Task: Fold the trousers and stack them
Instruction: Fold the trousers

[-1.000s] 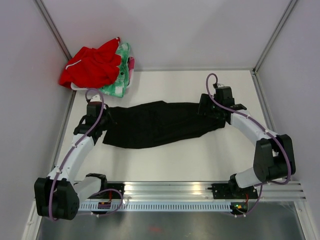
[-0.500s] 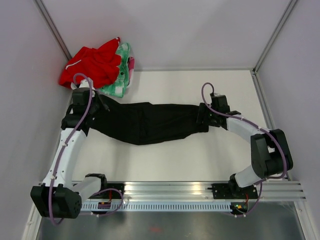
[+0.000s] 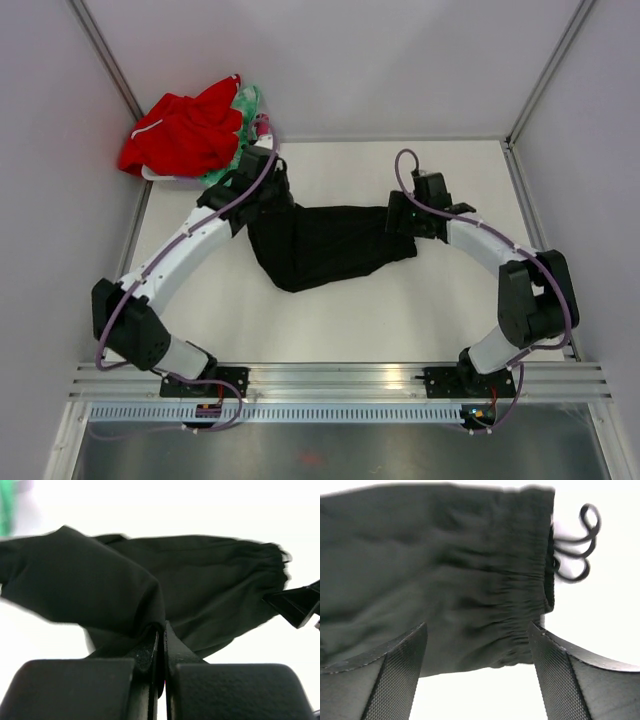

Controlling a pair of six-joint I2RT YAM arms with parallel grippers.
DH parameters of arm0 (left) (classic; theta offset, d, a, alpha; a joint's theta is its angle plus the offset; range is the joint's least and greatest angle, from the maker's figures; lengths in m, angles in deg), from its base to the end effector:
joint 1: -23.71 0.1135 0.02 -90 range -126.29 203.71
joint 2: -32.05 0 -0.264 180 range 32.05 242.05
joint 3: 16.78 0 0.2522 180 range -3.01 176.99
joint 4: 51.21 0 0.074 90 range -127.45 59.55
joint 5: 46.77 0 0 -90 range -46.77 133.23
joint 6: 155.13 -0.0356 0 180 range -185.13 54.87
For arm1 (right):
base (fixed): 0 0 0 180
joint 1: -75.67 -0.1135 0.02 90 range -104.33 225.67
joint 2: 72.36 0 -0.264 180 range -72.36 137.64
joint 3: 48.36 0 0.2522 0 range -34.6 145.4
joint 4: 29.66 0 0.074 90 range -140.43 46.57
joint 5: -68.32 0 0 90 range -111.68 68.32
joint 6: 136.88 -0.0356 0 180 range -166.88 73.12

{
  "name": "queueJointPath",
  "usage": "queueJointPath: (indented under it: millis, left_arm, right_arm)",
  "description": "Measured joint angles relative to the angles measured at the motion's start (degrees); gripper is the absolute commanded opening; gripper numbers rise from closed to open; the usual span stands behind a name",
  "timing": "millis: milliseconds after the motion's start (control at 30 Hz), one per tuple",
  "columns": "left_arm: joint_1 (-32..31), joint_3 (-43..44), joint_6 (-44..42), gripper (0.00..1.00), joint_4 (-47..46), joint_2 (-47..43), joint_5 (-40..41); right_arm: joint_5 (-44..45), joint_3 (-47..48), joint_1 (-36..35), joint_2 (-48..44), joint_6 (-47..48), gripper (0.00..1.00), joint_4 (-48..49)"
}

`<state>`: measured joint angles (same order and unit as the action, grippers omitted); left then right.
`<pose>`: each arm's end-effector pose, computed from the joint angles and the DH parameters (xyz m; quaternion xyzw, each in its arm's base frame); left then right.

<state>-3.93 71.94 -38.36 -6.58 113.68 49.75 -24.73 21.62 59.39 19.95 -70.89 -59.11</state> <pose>0.2841 -0.1442 0.3392 -0.0183 0.8957 -0.1564 0.4158 0.3179 0.0948 0.1954 0.0550 0.9430 0.1363 0.2986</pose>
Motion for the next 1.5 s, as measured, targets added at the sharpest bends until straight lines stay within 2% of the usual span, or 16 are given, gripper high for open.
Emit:
queueJointPath:
  millis: [133,267,467,733,933,1000,1033,1067,1100,1333,1433,1500]
  left_arm:
    - [-5.09,7.8,3.58,0.02,-0.66,7.85,2.49]
    - [-9.42,13.05,7.48,0.02,-2.38,15.3,4.26]
    - [-16.59,22.64,13.6,0.02,-2.69,28.2,6.99]
    - [-21.75,40.76,16.13,0.02,-0.17,44.74,6.45]
    - [-22.43,43.36,17.4,0.03,0.68,48.35,5.11]
    - [-22.6,43.36,17.57,0.2,0.79,48.87,4.5]
    - [-22.69,43.36,17.57,0.45,0.81,49.0,3.76]
    - [-22.84,43.36,17.55,0.9,0.81,49.05,3.28]
    - [-22.99,43.36,17.33,0.99,0.79,49.05,2.62]
    - [-23.52,43.21,16.48,1.0,3.5,45.81,0.26]
    - [-21.0,36.85,14.75,1.0,3.1,37.75,-0.48]
    - [-17.0,27.71,13.57,1.0,1.95,27.89,-0.68]
  right_arm:
    - [2.93,8.74,1.66,-4.52,0.28,0.93,-6.14]
    - [5.95,13.92,6.86,-8.59,-0.31,0.93,-7.5]
    - [8.11,12.66,16.0,-9.86,-4.52,0.93,-7.5]
    - [7.65,10.34,15.89,-9.86,-5.84,0.95,-7.32]
    - [7.41,8.76,15.89,-9.88,-5.79,0.95,-7.1]
    - [7.37,8.41,16.06,-9.88,-5.79,0.96,-7.08]
    - [7.1,8.31,16.24,-9.88,-5.77,0.96,-7.06]
    - [6.88,8.26,16.57,-9.88,-5.77,0.96,-7.06]
    - [6.71,8.2,17.0,-9.88,-5.77,0.97,-7.06]
    - [4.74,8.2,19.15,-9.88,-5.33,0.97,-7.04]
    - [1.68,8.17,19.28,-9.99,-5.14,0.97,-6.91]
    - [-1.99,7.5,19.26,-10.36,-5.09,0.93,-5.79]
